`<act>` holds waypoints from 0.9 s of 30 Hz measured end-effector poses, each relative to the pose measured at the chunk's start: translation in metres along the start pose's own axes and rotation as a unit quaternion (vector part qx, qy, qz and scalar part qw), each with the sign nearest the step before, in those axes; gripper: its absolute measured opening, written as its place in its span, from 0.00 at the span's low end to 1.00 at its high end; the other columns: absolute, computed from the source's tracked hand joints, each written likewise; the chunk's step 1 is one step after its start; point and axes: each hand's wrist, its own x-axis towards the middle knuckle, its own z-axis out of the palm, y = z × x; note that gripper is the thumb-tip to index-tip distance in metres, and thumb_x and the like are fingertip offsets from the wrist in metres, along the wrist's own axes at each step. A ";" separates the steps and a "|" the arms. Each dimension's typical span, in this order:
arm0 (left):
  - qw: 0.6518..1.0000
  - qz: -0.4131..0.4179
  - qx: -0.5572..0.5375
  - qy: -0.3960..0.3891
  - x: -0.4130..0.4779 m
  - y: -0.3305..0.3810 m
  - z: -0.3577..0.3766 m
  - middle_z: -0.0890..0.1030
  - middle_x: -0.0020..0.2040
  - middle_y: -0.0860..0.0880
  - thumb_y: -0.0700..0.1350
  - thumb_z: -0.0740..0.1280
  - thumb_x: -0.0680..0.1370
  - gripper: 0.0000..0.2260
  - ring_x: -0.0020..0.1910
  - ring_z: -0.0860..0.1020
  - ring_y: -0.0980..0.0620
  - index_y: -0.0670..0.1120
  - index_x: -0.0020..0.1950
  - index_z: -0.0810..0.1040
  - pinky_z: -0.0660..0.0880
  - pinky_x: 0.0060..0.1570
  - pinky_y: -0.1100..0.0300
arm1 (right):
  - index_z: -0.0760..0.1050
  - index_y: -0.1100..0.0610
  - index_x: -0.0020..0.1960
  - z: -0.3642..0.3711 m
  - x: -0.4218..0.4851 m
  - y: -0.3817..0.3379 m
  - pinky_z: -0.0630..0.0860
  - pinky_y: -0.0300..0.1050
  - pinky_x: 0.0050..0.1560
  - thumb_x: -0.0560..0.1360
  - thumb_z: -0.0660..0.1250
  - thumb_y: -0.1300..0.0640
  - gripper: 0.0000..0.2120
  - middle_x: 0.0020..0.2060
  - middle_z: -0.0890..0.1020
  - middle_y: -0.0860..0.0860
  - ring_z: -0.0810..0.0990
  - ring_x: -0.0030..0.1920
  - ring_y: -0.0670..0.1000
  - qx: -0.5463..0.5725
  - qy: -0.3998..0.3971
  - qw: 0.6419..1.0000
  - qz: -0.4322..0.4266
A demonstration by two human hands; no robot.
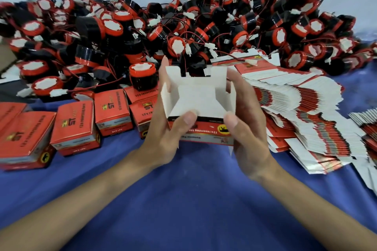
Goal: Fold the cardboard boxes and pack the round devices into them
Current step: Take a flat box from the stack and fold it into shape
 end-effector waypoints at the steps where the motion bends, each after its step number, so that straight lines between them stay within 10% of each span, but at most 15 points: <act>1: 1.000 -0.002 -0.003 -0.007 0.001 -0.001 -0.001 0.78 0.58 0.62 0.57 0.62 0.78 0.42 0.58 0.76 0.64 0.21 0.68 0.51 0.71 0.55 0.70 | 0.62 0.52 0.70 0.000 0.002 0.000 0.72 0.39 0.58 0.73 0.61 0.57 0.25 0.63 0.74 0.48 0.74 0.63 0.47 0.012 0.021 1.000 -0.001; 6: 0.997 0.044 0.051 0.041 0.006 0.001 0.002 0.66 0.63 0.45 0.60 0.62 0.78 0.27 0.64 0.69 0.49 0.49 0.72 0.61 0.69 0.60 0.59 | 0.66 0.51 0.60 -0.005 0.007 -0.004 0.75 0.42 0.49 0.73 0.63 0.58 0.17 0.58 0.72 0.59 0.76 0.55 0.50 0.011 0.042 0.999 -0.010; 13: 0.993 0.085 -0.023 0.081 0.012 0.003 0.008 0.65 0.64 0.45 0.40 0.67 0.73 0.18 0.63 0.70 0.33 0.44 0.54 0.59 0.75 0.53 0.53 | 0.62 0.59 0.50 -0.008 0.008 -0.003 0.75 0.43 0.50 0.71 0.64 0.63 0.12 0.56 0.70 0.53 0.73 0.57 0.48 0.019 0.093 0.995 -0.040; 20: 0.995 0.039 -0.030 0.081 0.012 0.010 0.008 0.73 0.49 0.59 0.41 0.68 0.73 0.17 0.49 0.74 0.61 0.48 0.54 0.62 0.72 0.48 0.66 | 0.65 0.56 0.52 -0.009 0.007 -0.006 0.75 0.38 0.48 0.74 0.65 0.64 0.11 0.42 0.79 0.44 0.78 0.46 0.42 -0.029 0.125 0.991 -0.037; 27: 0.998 0.009 0.055 0.031 0.014 0.015 0.010 0.76 0.54 0.49 0.52 0.60 0.79 0.14 0.53 0.77 0.52 0.56 0.65 0.69 0.75 0.50 0.57 | 0.72 0.55 0.65 -0.001 0.003 -0.003 0.73 0.36 0.52 0.80 0.56 0.42 0.22 0.47 0.80 0.48 0.77 0.50 0.42 -0.167 0.160 0.972 -0.037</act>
